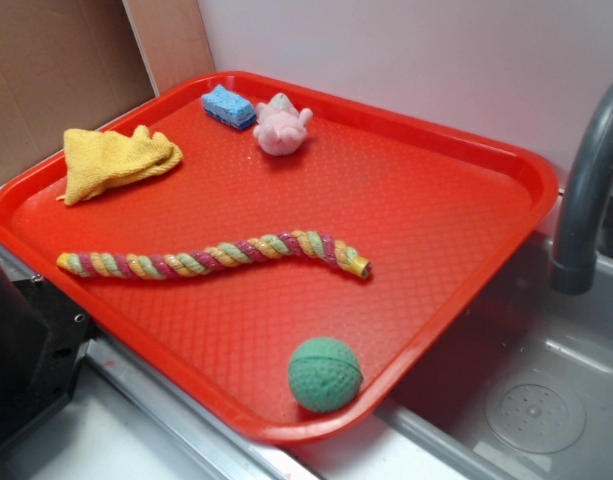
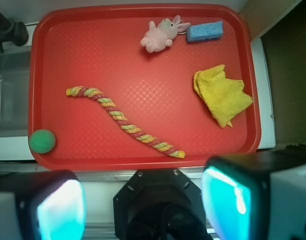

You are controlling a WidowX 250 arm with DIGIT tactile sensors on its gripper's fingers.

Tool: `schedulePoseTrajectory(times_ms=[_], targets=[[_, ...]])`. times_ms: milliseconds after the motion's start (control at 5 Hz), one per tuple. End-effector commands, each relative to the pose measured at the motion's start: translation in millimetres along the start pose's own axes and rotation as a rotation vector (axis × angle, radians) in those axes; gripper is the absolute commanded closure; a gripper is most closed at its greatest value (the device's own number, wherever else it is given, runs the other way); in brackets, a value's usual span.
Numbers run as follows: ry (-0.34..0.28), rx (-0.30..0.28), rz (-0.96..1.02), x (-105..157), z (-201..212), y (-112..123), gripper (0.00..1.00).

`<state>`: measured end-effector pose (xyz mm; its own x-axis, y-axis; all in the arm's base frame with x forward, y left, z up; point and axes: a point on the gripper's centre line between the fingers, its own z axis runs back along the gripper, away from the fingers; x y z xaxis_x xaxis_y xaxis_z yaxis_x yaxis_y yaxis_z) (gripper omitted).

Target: Grab the multicolored rope.

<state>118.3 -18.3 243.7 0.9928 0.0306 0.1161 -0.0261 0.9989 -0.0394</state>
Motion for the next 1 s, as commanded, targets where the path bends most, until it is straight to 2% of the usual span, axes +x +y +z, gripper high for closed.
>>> schedulePoseTrajectory(times_ms=[0, 200, 400, 600, 800], targets=[[0.0, 0.0, 0.0, 0.0, 0.0, 0.0, 0.0], [0.02, -0.043, -0.197, 43.5, -52.6, -15.2, 0.0], [-0.054, -0.095, -0.299, 73.9, -83.7, -23.5, 0.0], [-0.082, -0.107, -0.381, 88.3, -108.1, -34.9, 0.0], [-0.039, -0.109, -0.525, 88.8, -132.5, -57.5, 0.0]])
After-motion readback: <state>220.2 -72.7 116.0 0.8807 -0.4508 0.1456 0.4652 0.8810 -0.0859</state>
